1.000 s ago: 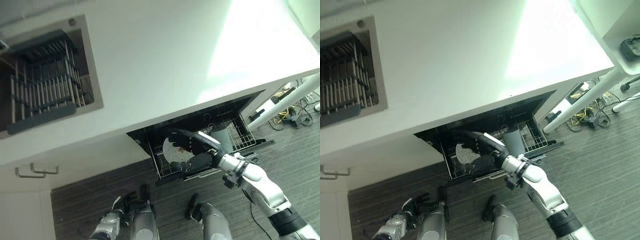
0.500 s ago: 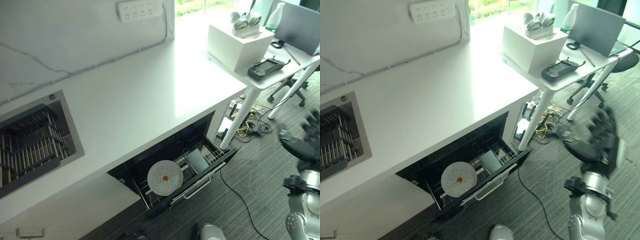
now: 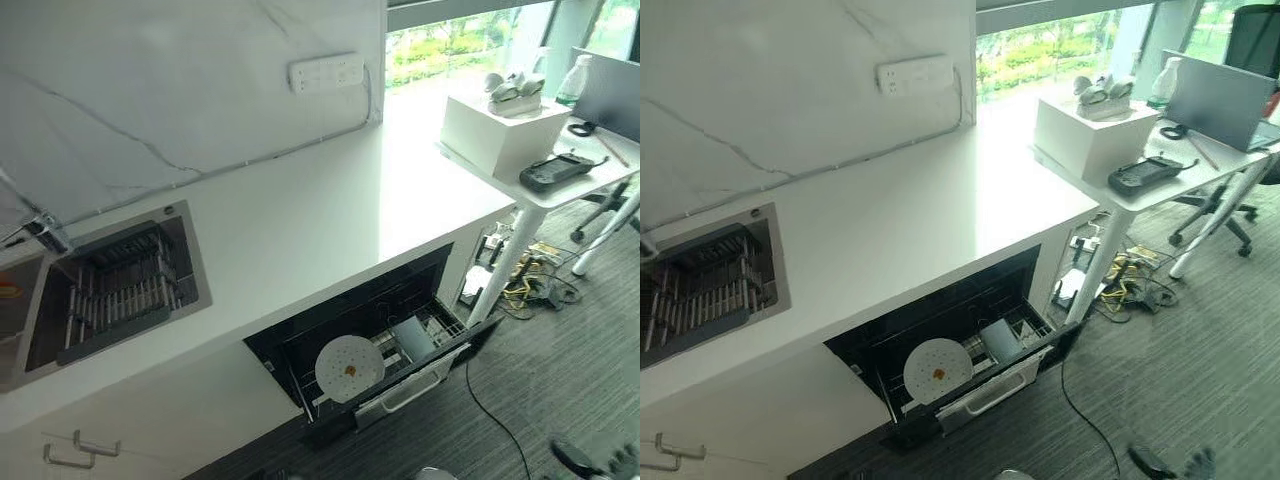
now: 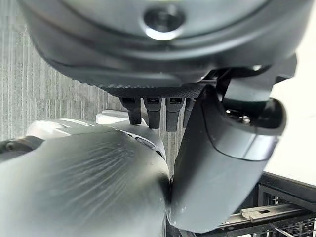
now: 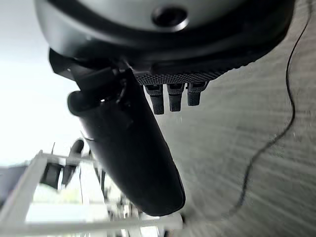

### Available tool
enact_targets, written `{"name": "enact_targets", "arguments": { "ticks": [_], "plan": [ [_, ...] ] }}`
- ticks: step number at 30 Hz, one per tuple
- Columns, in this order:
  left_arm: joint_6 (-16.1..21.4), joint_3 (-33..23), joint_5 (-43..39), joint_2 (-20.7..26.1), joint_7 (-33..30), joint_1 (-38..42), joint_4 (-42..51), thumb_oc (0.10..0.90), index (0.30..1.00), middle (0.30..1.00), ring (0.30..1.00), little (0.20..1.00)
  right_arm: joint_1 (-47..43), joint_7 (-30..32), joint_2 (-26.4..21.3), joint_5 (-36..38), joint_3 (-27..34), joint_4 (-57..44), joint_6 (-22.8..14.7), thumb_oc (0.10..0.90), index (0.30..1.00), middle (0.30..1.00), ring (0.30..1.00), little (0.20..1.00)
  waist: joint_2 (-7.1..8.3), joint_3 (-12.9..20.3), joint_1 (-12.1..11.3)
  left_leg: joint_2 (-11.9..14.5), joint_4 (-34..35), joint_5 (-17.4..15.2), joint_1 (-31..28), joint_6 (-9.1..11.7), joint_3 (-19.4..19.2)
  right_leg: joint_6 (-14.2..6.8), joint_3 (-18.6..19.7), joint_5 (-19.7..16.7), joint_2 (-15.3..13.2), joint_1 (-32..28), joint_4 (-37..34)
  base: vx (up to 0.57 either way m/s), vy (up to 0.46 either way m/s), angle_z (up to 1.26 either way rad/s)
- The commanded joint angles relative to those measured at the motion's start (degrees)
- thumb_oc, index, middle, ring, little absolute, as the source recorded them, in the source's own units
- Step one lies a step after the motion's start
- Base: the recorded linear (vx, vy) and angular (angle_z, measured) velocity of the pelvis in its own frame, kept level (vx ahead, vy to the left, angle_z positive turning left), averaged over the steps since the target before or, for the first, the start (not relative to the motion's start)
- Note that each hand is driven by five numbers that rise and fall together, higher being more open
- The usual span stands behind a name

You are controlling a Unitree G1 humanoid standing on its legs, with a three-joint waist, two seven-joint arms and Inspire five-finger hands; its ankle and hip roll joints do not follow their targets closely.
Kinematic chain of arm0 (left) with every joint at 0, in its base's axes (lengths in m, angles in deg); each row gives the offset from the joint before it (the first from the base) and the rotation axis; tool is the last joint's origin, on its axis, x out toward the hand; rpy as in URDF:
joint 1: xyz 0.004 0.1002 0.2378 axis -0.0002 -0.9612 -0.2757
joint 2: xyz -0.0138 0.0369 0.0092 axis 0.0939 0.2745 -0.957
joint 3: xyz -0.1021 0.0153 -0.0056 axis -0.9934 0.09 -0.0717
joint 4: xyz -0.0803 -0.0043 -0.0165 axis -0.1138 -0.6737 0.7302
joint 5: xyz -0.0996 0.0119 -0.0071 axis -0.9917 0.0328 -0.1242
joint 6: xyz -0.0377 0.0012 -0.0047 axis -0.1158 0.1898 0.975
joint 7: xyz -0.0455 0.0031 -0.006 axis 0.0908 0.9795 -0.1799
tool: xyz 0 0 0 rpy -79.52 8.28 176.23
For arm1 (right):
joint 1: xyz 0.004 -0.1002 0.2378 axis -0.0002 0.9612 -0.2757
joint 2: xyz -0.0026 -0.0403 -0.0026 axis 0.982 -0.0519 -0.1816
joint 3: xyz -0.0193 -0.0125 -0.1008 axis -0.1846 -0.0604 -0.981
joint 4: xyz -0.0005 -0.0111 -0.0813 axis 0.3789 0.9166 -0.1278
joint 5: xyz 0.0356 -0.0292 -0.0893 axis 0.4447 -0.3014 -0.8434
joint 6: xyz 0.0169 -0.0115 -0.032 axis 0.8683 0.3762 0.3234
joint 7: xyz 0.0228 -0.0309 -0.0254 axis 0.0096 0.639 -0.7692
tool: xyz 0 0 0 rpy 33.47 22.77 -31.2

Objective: Place the dishes in the dishwasher.

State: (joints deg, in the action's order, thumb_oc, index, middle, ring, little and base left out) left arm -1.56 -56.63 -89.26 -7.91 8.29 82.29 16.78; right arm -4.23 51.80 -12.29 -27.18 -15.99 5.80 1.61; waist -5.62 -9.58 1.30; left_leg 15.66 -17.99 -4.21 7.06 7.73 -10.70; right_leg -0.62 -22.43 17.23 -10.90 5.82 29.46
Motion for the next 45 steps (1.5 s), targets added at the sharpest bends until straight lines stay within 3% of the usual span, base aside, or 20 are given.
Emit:
{"name": "enact_targets", "arguments": {
  "ticks": [1,4,7,12,15,18,25,31,34,38,45],
  "plan": [
    [-0.92,1.96,2.34,-1.72,2.32,-1.43,-0.1,0.8,0.9,0.9,0.9,0.9,-5.41,-3.48,-3.83,2.19,4.13,-2.22,-0.66,0.8,0.9,0.9,0.9,0.9,-0.17,-4.21,-1.53,2.78,0.8,1.61,1.12,-0.8,2.39,-1.57,0.58,-2.26,0.0,-6.17,-4.15,0.03,0.141,0.27],
    [-0.26,4.42,2.77,-2.47,3.05,-1.29,0.81,0.8,0.9,0.9,0.9,0.9,-9.77,-9.12,-1.4,10.87,0.53,3.27,4.22,0.8,0.9,0.9,0.9,0.9,-1.67,-5.12,-3.55,0.92,0.8,2.07,2.03,-1.1,3.76,-1.29,0.22,-0.78,-1.4,-5.15,-1.09,0.01,0.151,0.18],
    [1.15,6.44,3.93,-3.74,3.6,-1.51,1.5,0.8,0.9,0.9,0.9,0.9,-12.95,-10.29,0.66,7.55,-5.19,4.55,5.8,0.8,0.9,0.9,0.9,0.9,-3.4,-5.73,-5.35,-0.98,0.8,2.5,2.6,-1.41,5.23,-1.23,-0.11,-0.04,-2.72,-4.55,1.03,0.02,0.161,0.26],
    [5.88,11.74,7.14,-3.46,5.27,-1.97,6.26,0.8,0.9,0.9,0.9,0.9,-18.0,-9.87,-0.11,7.88,-10.87,3.73,6.76,0.8,0.9,0.9,0.9,0.9,-5.76,-6.79,-7.53,-3.34,0.8,3.54,5.16,-1.56,5.87,-1.04,-0.04,1.81,-5.01,-1.14,5.68,-0.07,0.132,0.19],
    [6.72,13.73,6.42,-2.63,5.03,-1.89,8.9,0.8,0.9,0.9,0.9,0.9,-21.88,-9.54,-0.68,9.69,-12.58,3.74,5.68,0.8,0.9,0.9,0.9,0.9,-6.67,-8.16,-9.12,-4.81,0.8,4.13,6.53,-1.75,6.13,-0.71,-0.22,2.86,-6.42,0.52,8.36,-0.1,0.077,0.04],
    [7.92,16.2,8.85,-1.69,4.04,-2.1,11.34,0.8,0.9,0.9,0.9,0.9,-25.91,-8.97,-1.13,11.77,-13.9,2.32,4.89,0.8,0.9,0.9,0.9,0.9,-6.22,-9.56,-10.8,-6.93,0.8,3.66,7.07,-1.41,6.71,-0.93,0.32,5.06,-8.17,1.17,10.74,-0.02,0.026,0.16],
    [10.4,18.37,12.01,1.38,3.68,-1.27,14.01,0.8,0.9,0.9,0.9,0.9,-35.08,-6.03,-1.26,10.59,-16.96,-2.93,4.15,0.8,0.9,0.9,0.9,0.9,-6.55,-11.25,-13.41,-8.75,0.8,4.08,9.61,-1.44,8.36,-0.73,-0.38,5.24,-8.45,2.4,11.03,-0.04,0.039,0.18],
    [13.21,21.62,17.24,4.96,1.1,0.31,16.63,0.8,0.9,0.9,0.9,0.9,-44.76,-5.69,-4.15,9.05,-16.9,-4.64,4.32,0.8,0.9,0.9,0.9,0.9,-5.52,-11.69,-16.34,-9.16,0.8,3.68,10.83,-1.74,9.89,-0.77,-2.4,4.81,-8.06,1.68,9.55,0.01,0.002,0.15],
    [14.86,23.06,20.87,6.62,0.2,0.94,17.49,0.8,0.9,0.9,0.9,0.9,-50.02,-6.08,-6.41,7.53,-17.35,-5.02,4.52,0.8,0.9,0.9,0.9,0.9,-4.31,-11.87,-18.36,-9.29,0.8,3.35,11.33,-2.14,10.83,-0.88,-3.82,4.55,-7.91,0.96,8.85,0.03,-0.036,0.2],
    [14.83,24.82,23.92,8.9,2.49,0.99,19.72,0.8,0.9,0.9,0.9,0.9,-55.38,-5.94,-9.01,5.26,-17.76,-5.39,4.72,0.8,0.9,0.9,0.9,0.9,-3.62,-12.22,-20.45,-10.11,0.8,3.12,11.93,-2.71,12.33,-0.77,-4.89,4.88,-8.06,0.51,9.17,0.03,-0.03,0.13],
    [15.21,27.63,21.75,11.99,10.61,1.19,20.88,0.8,0.9,0.9,0.9,0.9,-65.49,-7.55,-14.1,5.45,-19.82,-3.5,5.3,0.8,0.9,0.9,0.9,0.9,-4.01,-12.37,-22.58,-11.1,0.8,3.32,12.97,-2.87,13.3,-0.98,-6.62,4.38,-7.61,-1.46,6.74,0.01,0.035,0.15]
  ]
}}
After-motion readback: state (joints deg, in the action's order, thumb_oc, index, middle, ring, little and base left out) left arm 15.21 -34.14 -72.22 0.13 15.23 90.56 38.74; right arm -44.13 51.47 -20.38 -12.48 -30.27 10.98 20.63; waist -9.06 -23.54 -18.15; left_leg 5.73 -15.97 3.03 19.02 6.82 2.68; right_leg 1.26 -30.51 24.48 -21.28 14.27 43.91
